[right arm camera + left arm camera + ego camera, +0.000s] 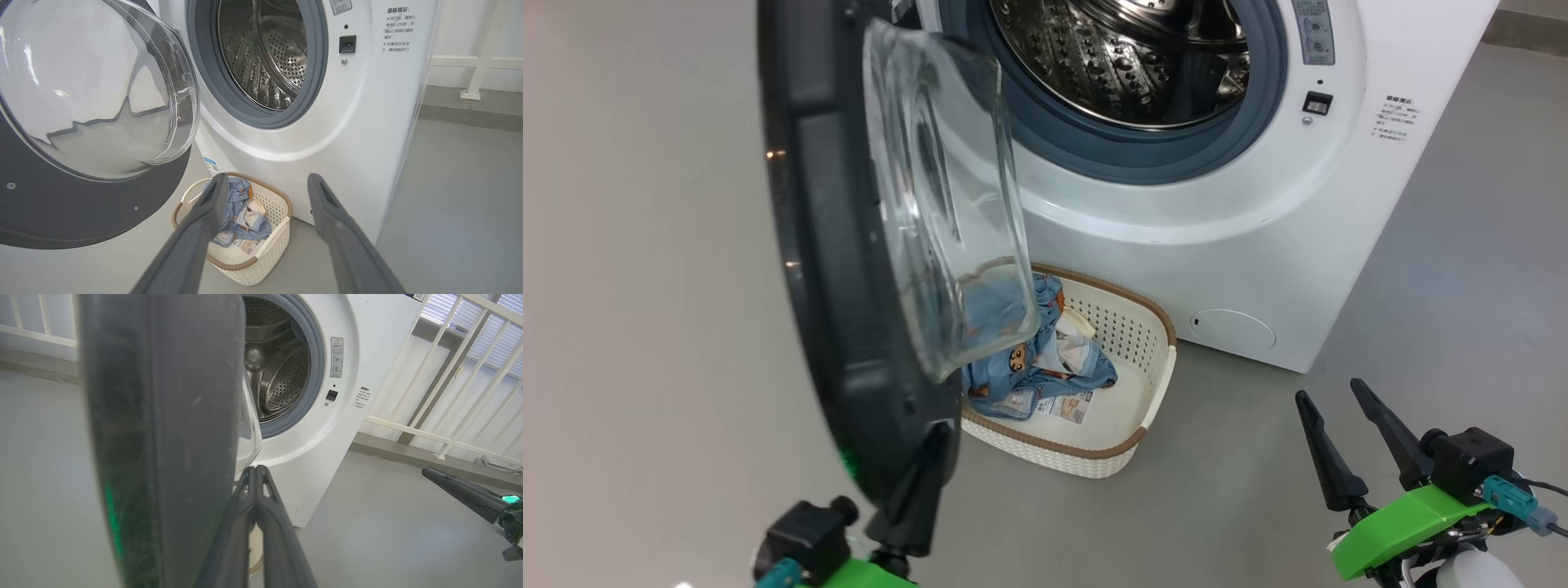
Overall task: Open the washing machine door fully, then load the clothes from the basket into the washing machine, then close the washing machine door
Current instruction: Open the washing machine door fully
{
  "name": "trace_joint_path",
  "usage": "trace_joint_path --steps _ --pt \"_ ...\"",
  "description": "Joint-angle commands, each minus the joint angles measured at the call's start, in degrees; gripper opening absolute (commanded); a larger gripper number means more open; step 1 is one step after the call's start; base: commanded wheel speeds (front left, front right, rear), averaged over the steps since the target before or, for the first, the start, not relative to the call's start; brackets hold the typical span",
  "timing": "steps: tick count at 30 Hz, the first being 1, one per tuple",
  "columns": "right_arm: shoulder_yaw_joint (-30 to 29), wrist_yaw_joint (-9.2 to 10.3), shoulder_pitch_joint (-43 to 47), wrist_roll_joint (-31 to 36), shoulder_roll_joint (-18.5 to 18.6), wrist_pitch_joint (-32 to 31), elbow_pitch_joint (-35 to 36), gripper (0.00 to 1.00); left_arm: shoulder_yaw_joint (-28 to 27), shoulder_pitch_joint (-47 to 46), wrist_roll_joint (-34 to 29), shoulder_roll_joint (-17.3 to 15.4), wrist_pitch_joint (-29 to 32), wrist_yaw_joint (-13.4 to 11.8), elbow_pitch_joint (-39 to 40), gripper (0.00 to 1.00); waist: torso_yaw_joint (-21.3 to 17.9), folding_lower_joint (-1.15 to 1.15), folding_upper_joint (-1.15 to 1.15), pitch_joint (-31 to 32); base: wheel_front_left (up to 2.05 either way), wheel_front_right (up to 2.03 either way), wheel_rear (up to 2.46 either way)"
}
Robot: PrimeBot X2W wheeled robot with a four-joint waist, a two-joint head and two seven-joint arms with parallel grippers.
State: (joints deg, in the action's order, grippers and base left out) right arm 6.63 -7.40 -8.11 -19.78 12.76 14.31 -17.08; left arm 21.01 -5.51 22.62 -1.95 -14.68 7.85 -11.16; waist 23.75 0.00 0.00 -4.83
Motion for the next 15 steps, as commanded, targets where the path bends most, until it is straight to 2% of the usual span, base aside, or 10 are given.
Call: trace_joint_path --steps 1,15 --pt "1.1 -0.09 -0.1 0.1 0.3 0.7 1.6 1.00 -3.9 -2.7 -0.6 -1.4 -0.3 -0.4 0.7 0.00 0.0 0.00 0.00 0.0 0.00 0.00 0.00" --pt "0.9 -0.09 -0.2 0.2 0.0 0.7 1.7 1.00 -17.7 -2.7 -4.5 -1.7 -0.3 -1.8 -1.2 0.00 0.7 0.00 0.00 -0.2 0.00 0.00 0.00"
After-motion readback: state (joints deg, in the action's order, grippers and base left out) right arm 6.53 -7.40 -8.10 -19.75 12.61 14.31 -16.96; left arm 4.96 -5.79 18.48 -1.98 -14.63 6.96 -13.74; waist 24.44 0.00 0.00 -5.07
